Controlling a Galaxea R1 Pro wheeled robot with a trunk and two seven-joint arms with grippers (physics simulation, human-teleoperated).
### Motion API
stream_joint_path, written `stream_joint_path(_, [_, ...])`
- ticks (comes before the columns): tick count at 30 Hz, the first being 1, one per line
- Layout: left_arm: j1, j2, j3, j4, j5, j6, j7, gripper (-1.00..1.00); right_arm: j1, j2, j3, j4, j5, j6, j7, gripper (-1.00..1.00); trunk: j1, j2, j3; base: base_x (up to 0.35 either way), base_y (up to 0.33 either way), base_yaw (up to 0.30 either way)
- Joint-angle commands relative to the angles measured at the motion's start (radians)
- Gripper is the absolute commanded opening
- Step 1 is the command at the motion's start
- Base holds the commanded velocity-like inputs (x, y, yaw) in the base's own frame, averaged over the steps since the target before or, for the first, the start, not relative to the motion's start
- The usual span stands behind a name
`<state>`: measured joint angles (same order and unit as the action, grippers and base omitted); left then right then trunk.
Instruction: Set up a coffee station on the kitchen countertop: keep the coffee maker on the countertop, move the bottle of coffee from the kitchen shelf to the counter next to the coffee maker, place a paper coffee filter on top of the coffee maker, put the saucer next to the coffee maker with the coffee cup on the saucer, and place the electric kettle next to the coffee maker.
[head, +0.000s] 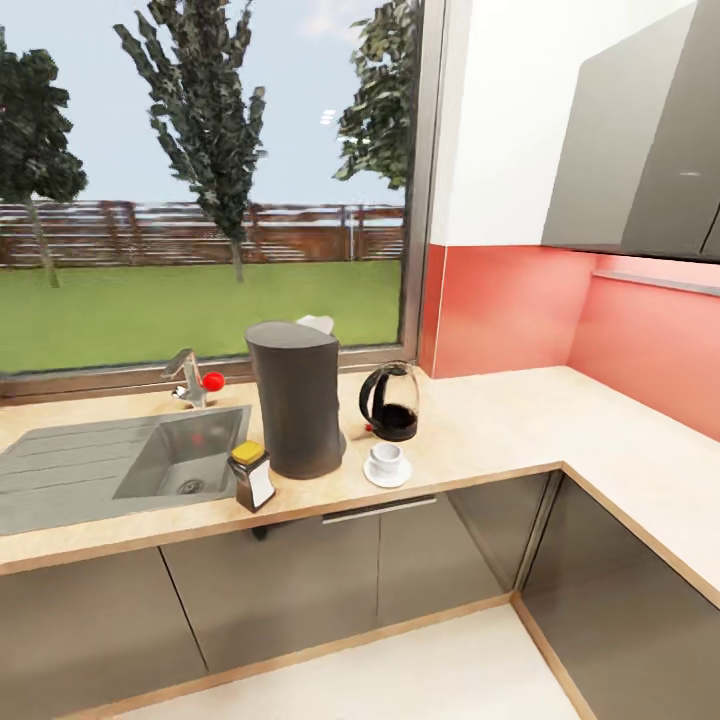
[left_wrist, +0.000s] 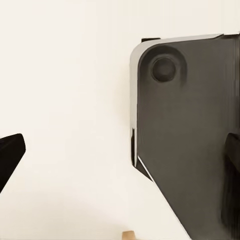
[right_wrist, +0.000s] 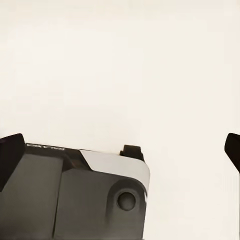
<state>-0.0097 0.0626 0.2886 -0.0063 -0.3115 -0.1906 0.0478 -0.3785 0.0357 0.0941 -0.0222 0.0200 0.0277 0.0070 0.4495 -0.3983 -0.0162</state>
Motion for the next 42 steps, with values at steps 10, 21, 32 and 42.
stream_joint_path(10, [-0.001,-0.004,0.006,0.002,-0.004,-0.006,0.004,1.00,0.000,-0.005,0.007,-0.001,0.066,0.003,0.001,1.00,0.000,-0.002,-0.009,0.000,0.000,0.268])
stream_joint_path(21, [0.000,-0.002,0.006,0.002,-0.003,-0.004,0.004,1.00,0.017,-0.047,0.007,0.000,0.066,0.003,0.009,1.00,0.000,-0.002,-0.017,-0.155,-0.076,0.268])
stream_joint_path(32, [0.001,0.001,0.004,0.003,-0.003,-0.003,0.004,1.00,0.138,-0.201,0.006,-0.001,0.066,-0.004,0.344,1.00,0.000,-0.002,-0.027,-0.284,-0.143,0.256])
stream_joint_path(42, [-0.003,0.004,0.003,0.002,0.000,-0.005,0.004,1.00,0.148,-0.198,0.004,-0.002,0.062,-0.005,0.348,1.00,0.000,-0.002,-0.035,-0.208,-0.079,0.153])
